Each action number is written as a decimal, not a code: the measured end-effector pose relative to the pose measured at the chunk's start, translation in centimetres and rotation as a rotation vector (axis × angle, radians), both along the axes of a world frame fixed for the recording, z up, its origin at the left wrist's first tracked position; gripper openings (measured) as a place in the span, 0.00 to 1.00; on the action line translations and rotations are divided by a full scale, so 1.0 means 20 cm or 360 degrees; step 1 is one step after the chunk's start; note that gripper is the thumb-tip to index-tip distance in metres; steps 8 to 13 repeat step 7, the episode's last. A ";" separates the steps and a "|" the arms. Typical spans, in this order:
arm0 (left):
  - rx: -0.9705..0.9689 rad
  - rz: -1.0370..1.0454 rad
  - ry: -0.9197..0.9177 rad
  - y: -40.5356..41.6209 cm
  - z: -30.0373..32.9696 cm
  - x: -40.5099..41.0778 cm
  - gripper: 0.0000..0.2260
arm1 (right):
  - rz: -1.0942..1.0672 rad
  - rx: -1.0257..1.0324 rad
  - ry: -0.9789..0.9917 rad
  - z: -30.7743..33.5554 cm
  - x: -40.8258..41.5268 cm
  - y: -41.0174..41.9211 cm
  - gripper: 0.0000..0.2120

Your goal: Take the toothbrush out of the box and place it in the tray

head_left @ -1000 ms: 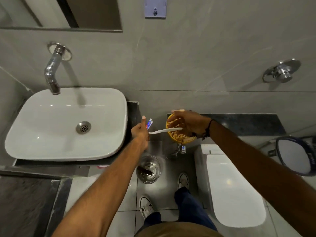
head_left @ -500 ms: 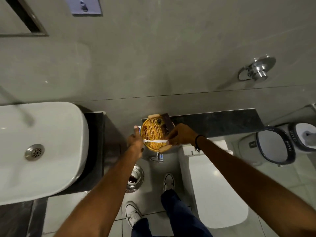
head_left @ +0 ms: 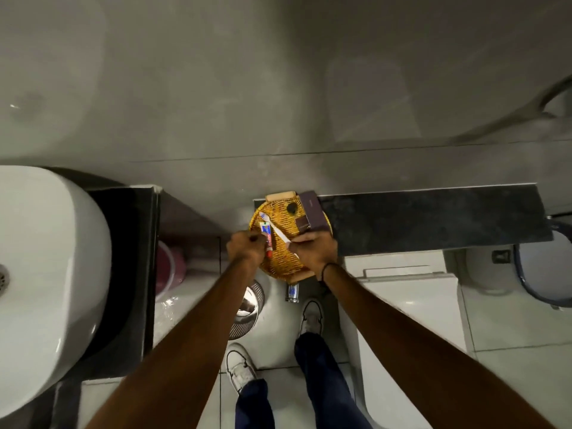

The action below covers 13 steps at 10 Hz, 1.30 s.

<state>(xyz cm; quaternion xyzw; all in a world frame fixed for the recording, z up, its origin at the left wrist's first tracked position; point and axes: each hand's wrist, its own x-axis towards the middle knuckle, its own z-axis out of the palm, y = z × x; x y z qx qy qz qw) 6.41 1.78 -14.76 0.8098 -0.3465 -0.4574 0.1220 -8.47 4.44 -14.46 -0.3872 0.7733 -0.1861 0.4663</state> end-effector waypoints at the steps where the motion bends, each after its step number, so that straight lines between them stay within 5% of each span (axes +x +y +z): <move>1: -0.0032 -0.0268 -0.0177 -0.03 -0.03 -0.01 0.15 | 0.0138 -0.0052 0.0149 -0.04 0.01 0.00 0.14; 4: -0.0108 -0.0669 -0.0651 -0.03 0.04 0.03 0.13 | 0.0672 -0.0046 0.0720 0.03 0.05 -0.05 0.13; 7: -0.0943 -0.1367 -0.0786 0.03 0.62 0.28 0.12 | 0.0118 -0.0516 0.0032 0.69 0.00 -0.06 0.07; 13: -0.0943 -0.1367 -0.0786 0.03 0.62 0.28 0.12 | 0.0118 -0.0516 0.0032 0.69 0.00 -0.06 0.07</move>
